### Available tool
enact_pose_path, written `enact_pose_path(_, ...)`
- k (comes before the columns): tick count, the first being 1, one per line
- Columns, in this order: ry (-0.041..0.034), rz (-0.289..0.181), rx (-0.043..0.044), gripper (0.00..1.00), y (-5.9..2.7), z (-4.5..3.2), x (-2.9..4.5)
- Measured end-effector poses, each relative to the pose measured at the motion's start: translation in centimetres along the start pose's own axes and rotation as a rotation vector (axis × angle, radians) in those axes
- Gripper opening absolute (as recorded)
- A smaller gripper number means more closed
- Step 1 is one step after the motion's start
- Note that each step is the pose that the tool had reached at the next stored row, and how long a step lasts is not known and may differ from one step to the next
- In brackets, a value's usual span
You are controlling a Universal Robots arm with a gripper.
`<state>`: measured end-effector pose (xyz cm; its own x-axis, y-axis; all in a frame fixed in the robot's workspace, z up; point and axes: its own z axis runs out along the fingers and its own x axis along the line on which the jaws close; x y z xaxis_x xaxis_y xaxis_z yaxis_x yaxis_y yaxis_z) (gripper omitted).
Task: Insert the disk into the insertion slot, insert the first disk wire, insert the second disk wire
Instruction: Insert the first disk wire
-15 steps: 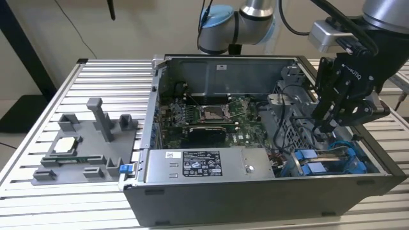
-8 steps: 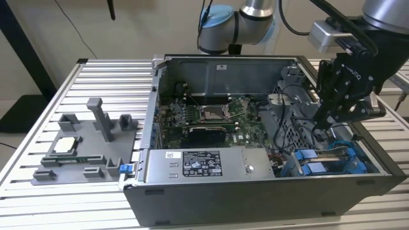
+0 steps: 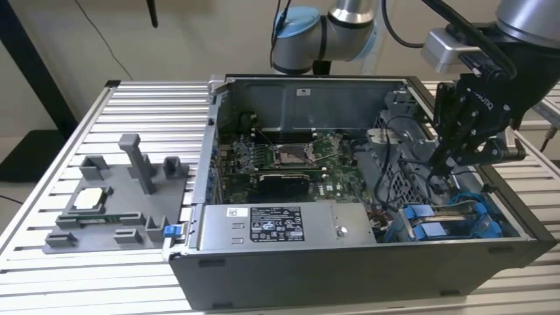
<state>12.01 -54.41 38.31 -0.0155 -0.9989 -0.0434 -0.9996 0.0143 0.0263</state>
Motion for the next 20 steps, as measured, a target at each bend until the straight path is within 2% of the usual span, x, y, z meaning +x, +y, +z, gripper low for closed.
enact_pose_path(10, 0.0027, 0.000, 0.0000, 0.00, -0.29, 0.39, 0.20)
enact_pose_path(20, 0.0041, 0.000, 0.0000, 0.00, -0.40, 0.48, 0.25)
